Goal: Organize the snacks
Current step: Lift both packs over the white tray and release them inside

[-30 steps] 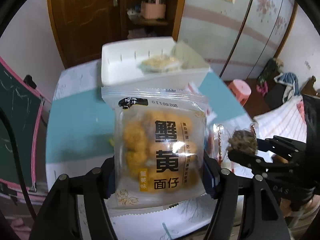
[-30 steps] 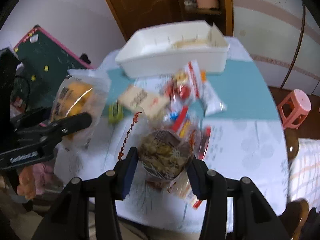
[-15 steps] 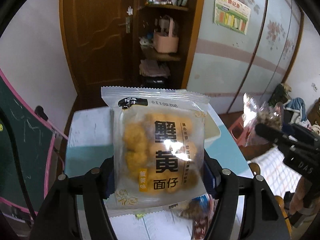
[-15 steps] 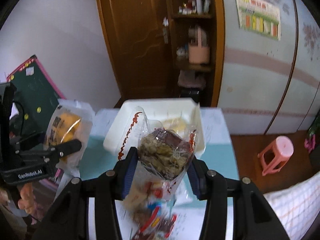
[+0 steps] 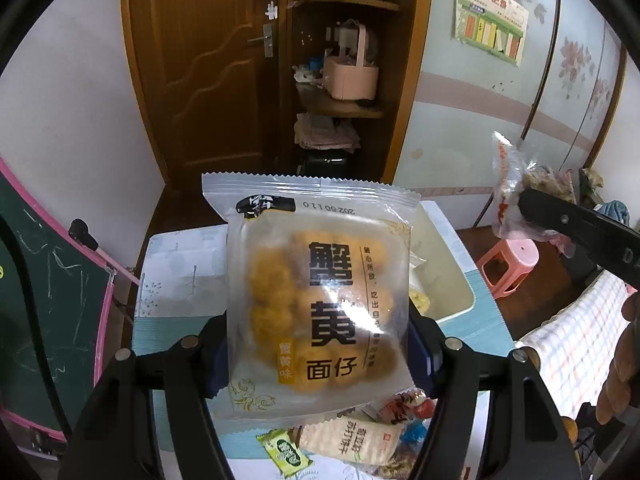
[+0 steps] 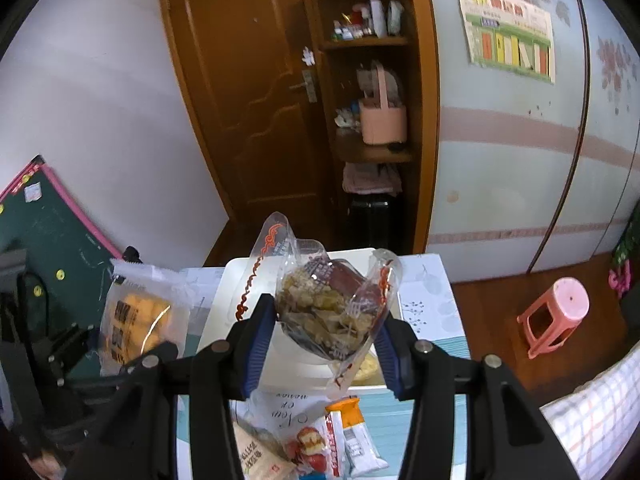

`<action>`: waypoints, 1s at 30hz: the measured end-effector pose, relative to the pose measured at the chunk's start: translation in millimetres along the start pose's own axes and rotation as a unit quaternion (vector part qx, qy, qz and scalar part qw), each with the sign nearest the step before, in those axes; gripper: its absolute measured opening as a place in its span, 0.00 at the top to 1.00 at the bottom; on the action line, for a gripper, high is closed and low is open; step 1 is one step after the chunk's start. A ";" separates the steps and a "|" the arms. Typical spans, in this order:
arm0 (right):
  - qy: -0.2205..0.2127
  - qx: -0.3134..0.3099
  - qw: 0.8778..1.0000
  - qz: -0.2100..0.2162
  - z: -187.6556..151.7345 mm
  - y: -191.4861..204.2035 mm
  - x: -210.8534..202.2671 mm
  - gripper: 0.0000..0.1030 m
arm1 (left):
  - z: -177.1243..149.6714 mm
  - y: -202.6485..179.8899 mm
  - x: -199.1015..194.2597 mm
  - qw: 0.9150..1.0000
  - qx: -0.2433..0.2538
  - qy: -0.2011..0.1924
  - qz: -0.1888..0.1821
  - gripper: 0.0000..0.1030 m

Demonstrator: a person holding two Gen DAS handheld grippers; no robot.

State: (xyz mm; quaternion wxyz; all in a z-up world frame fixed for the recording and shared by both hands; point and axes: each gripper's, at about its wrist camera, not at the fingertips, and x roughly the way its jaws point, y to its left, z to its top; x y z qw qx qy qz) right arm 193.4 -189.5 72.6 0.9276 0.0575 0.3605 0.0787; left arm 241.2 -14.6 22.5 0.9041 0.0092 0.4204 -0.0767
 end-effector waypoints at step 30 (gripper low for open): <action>0.071 0.004 0.997 -0.024 -12.2 7.7 100.4 0.26 | 3.8 33.4 80.7 0.998 -0.061 0.031 0.012 0.05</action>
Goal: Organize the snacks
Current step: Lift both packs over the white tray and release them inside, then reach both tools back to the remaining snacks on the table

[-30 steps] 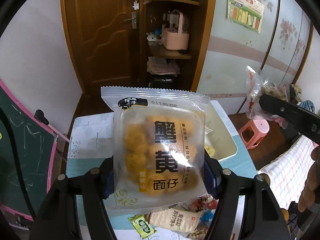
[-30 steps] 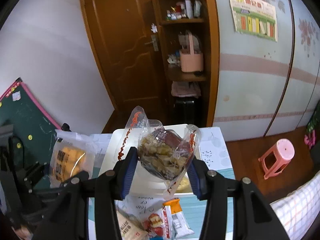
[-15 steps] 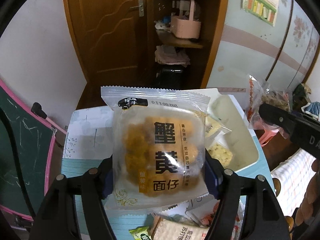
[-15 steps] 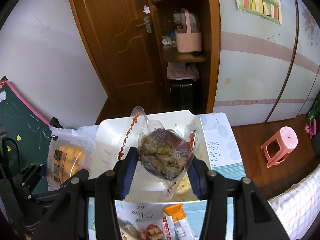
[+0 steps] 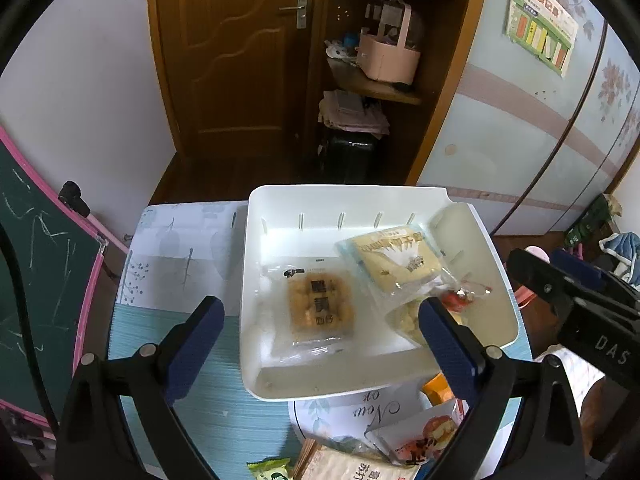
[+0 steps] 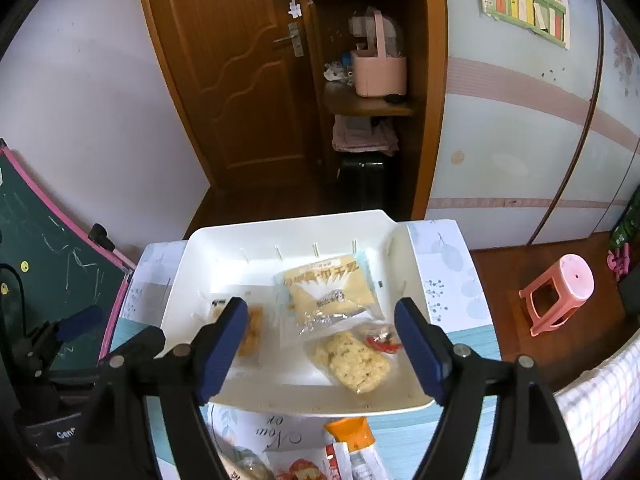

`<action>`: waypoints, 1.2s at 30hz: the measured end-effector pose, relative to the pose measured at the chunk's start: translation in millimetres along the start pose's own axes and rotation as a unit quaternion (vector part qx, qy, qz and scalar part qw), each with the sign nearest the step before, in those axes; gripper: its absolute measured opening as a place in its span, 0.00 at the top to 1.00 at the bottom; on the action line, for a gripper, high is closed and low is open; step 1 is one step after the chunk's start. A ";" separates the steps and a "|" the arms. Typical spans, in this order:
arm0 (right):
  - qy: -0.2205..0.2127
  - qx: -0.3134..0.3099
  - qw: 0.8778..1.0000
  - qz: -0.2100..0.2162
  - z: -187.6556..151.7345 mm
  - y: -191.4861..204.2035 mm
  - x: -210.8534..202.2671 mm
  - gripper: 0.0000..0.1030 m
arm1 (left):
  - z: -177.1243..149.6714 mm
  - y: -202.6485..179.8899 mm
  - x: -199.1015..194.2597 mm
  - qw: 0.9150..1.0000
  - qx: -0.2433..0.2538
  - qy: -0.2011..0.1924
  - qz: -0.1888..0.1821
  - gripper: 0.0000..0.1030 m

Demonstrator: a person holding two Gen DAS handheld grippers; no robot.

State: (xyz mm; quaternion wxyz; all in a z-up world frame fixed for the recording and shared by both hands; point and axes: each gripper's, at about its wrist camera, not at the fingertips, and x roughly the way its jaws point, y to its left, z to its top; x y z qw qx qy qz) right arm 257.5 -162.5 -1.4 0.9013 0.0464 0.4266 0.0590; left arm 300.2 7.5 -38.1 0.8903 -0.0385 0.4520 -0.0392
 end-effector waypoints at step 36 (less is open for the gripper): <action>-0.024 -0.016 1.000 0.004 -100.5 -5.3 -129.1 0.26 | -107.7 -12.3 -144.2 0.996 0.068 -0.048 -0.020 0.05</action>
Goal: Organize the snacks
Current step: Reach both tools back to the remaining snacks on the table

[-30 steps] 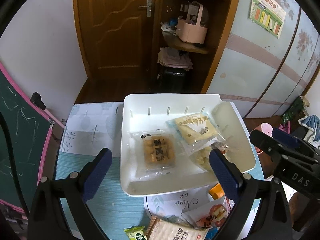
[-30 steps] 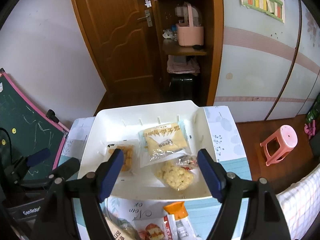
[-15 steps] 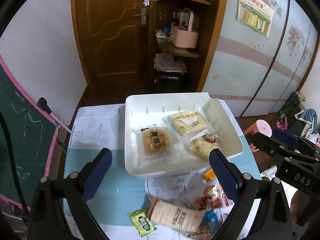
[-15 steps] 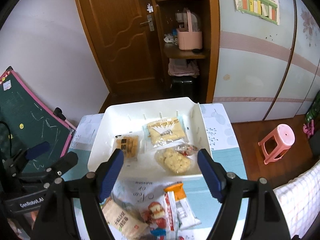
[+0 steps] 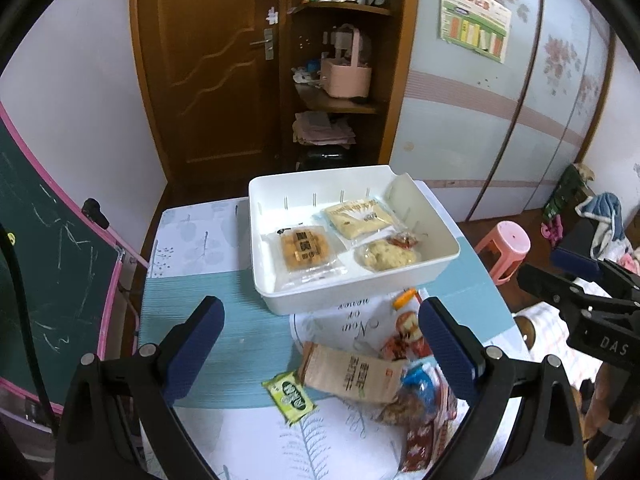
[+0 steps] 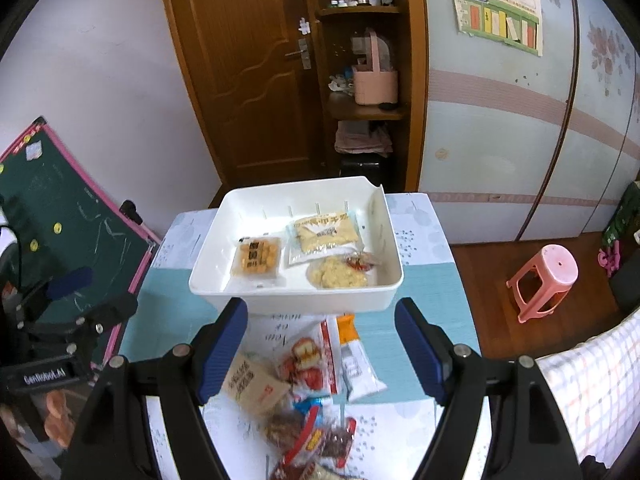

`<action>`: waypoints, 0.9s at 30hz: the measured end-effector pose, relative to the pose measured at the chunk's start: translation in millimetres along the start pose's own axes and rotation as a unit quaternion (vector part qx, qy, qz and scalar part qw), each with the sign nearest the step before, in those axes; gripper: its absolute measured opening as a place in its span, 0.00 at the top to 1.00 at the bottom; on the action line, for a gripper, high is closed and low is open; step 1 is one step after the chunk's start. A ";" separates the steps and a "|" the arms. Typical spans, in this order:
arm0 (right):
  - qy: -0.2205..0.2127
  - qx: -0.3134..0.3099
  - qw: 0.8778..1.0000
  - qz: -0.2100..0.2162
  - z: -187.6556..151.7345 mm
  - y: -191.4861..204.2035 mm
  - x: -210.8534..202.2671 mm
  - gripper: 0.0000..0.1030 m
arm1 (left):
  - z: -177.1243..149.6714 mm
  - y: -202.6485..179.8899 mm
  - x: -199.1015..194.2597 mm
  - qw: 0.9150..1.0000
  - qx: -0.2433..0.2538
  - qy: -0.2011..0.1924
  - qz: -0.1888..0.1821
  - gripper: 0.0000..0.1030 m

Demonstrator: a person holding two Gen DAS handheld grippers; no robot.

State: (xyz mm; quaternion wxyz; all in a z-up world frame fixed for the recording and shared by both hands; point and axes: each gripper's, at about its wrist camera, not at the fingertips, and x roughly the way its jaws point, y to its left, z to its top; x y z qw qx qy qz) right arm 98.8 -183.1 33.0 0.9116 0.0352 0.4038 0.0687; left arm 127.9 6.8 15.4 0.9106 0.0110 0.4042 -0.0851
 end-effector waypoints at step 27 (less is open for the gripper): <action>0.181 -0.106 0.976 0.056 -192.9 -1.5 68.3 0.26 | -147.5 49.2 112.6 0.984 -0.029 0.175 0.016 0.05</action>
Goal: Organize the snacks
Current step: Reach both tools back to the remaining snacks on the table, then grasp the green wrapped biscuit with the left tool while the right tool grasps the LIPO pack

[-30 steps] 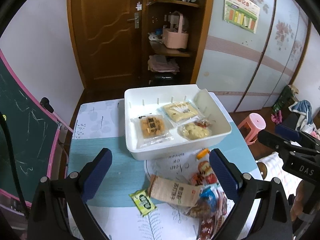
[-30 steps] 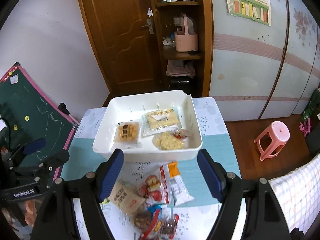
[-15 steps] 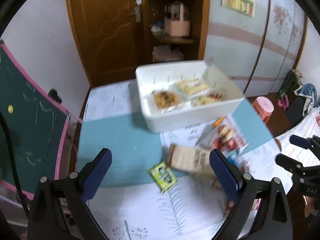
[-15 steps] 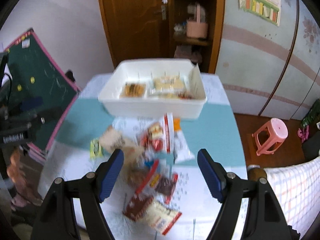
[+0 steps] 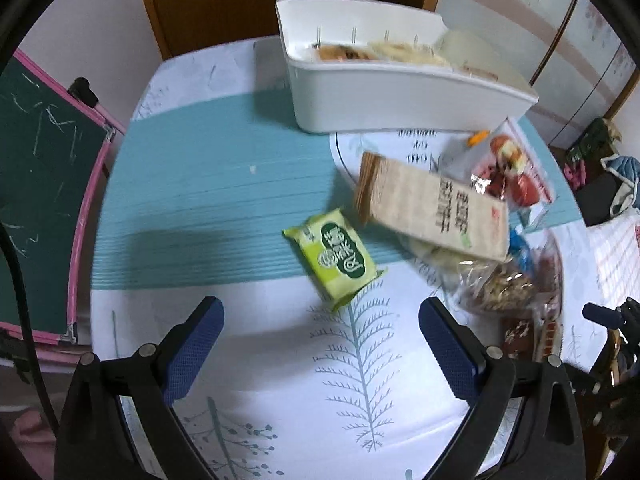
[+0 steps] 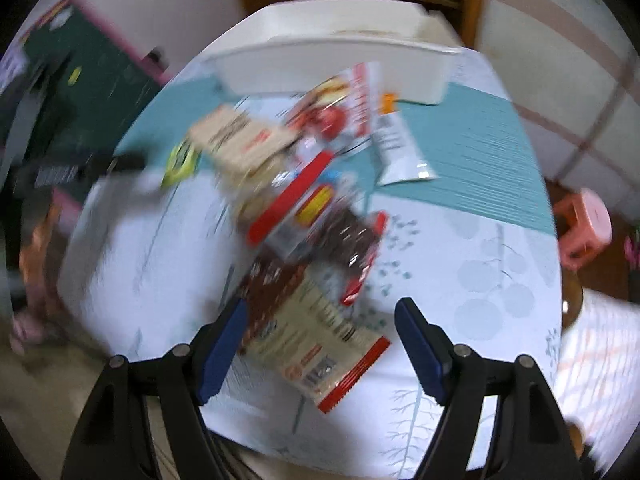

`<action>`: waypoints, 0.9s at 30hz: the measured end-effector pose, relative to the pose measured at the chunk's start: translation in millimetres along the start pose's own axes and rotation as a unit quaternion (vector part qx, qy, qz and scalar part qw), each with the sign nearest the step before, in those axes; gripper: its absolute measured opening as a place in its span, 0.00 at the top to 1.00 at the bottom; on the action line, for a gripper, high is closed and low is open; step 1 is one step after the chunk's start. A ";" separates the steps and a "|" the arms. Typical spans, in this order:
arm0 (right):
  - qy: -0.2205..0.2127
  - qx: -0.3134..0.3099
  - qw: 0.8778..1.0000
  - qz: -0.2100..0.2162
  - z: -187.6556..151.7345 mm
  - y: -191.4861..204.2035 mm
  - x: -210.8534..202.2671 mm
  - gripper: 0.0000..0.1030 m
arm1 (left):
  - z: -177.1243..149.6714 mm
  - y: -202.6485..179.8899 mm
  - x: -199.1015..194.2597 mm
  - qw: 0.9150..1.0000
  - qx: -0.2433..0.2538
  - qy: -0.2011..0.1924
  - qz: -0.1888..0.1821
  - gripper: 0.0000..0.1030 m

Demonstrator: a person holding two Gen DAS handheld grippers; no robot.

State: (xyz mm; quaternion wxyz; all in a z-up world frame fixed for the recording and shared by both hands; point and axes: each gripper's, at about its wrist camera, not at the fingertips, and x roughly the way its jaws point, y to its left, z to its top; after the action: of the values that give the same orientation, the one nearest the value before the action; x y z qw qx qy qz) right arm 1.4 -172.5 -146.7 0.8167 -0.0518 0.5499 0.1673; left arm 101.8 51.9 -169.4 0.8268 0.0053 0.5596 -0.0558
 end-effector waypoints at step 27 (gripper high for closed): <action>-0.021 -0.070 0.997 0.030 -23.6 3.1 27.5 0.53 | 34.5 -8.1 59.9 0.997 -0.067 0.039 -0.007 0.65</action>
State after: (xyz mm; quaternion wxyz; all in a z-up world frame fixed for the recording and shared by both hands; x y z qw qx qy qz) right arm -11.1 -170.0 -180.8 0.8168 -0.0889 0.5212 0.2307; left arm 155.0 36.2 -211.6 0.8024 -0.0516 0.5941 -0.0238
